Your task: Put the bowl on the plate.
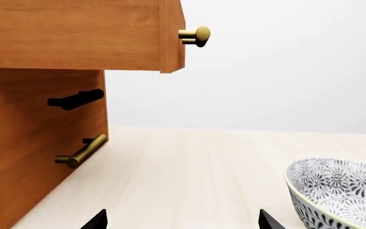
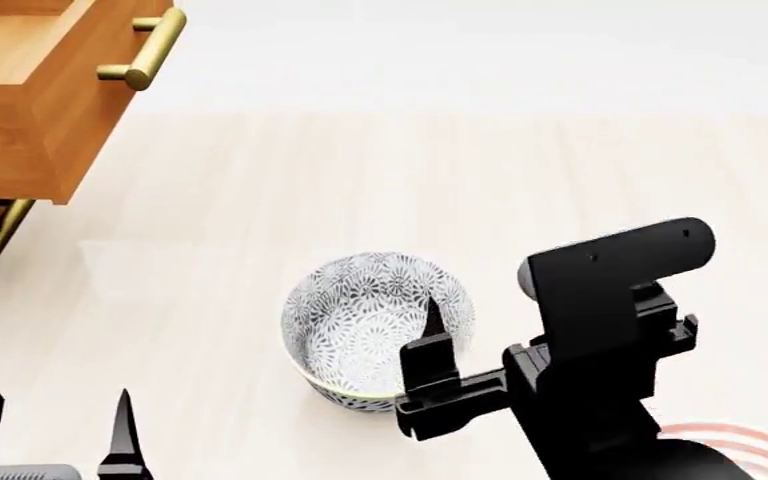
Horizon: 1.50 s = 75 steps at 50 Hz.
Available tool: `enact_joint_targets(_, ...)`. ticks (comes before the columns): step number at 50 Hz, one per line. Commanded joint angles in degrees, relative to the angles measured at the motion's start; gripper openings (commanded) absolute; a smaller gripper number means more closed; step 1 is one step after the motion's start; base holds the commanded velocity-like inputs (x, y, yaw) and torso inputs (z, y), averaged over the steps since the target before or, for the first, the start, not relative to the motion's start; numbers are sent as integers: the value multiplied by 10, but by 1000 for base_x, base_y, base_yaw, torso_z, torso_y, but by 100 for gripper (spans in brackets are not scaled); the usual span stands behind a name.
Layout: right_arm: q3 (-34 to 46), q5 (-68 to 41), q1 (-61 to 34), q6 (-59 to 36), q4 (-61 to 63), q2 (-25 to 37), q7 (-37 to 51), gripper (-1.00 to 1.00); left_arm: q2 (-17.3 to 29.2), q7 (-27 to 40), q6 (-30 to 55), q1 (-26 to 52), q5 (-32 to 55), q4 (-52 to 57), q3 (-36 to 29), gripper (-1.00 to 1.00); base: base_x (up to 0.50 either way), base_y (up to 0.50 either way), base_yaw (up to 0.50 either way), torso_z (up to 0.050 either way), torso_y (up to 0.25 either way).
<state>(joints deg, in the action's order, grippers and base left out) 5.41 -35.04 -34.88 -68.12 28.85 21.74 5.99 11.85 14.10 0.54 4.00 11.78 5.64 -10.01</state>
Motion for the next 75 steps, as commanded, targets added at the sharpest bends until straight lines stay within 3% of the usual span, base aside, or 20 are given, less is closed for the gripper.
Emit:
enact_joint_targets(1,36,-36,-97,-80,-27,-3,-22,100,5,5,7,-1,3,13,-3,100,0,0,0,0,0)
enact_joint_targets(12,59,-65,-178,-134,-78,-8,-51,100,10,8,10,-5,7,25,-4,100,0,0,0,0,0)
enact_joint_targets(38,195,-48,-306,-145,-243,-21,-117,100,16,15,15,-1,12,32,-10,100,0,0,0,0,0)
enact_joint_targets(75,354,14,-381,-39,-435,-89,-192,100,24,22,7,-3,19,32,-21,100,0,0,0,0,0)
